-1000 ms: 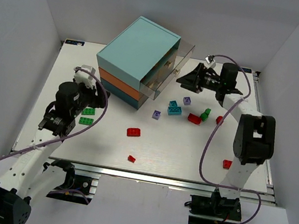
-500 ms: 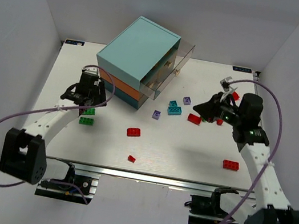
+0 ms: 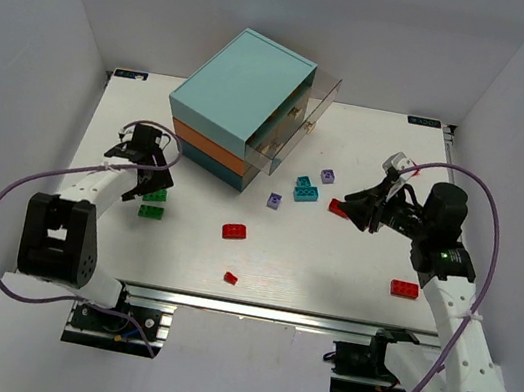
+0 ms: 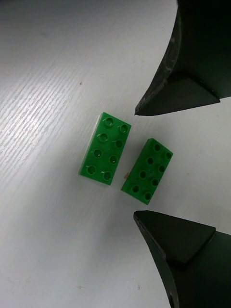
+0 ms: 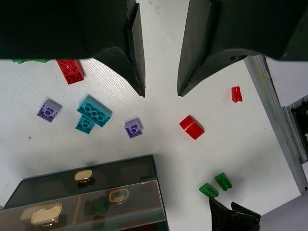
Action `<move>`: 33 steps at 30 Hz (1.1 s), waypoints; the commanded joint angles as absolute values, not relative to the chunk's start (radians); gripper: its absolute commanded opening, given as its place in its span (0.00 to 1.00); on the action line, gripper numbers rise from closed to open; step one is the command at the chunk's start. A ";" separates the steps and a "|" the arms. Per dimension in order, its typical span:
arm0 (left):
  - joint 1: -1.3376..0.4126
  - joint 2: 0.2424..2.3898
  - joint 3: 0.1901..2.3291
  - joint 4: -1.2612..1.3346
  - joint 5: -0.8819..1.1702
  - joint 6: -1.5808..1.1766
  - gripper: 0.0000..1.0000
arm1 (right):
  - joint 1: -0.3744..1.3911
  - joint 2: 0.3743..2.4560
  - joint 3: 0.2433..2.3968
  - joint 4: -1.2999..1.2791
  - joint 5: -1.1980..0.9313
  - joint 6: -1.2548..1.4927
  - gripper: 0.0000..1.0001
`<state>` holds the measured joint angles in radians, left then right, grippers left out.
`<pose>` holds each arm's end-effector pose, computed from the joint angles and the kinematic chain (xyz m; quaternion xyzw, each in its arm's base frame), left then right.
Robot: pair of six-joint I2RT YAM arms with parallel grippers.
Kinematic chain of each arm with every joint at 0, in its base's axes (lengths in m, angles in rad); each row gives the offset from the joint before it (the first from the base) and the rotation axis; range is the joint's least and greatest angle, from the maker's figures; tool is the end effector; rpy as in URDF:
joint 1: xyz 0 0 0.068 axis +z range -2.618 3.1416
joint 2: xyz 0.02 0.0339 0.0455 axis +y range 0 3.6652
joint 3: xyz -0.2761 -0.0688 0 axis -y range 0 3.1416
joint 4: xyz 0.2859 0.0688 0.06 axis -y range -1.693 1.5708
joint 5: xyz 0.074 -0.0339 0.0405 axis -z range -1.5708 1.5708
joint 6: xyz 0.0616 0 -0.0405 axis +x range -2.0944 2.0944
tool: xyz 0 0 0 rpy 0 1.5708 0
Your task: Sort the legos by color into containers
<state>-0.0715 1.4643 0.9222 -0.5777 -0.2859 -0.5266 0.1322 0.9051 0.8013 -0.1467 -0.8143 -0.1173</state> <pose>0.3249 -0.0059 0.1721 -0.2487 0.9327 0.0675 0.2524 0.2446 0.0777 0.3319 -0.3312 0.6895 0.3170 0.5608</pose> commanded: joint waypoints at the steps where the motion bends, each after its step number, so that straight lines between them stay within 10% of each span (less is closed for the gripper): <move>1: -0.043 1.509 0.976 -0.575 -0.246 -0.496 0.90 | 0.135 0.870 0.790 -0.144 -0.833 -0.156 0.39; 25: 0.009 1.712 1.008 -0.514 -0.063 -0.287 0.84 | 0.135 0.876 0.787 -0.152 -0.836 -0.161 0.39; 33: 0.009 1.631 0.997 -0.502 -0.064 -0.296 0.42 | 0.135 0.873 0.782 -0.147 -0.819 -0.161 0.39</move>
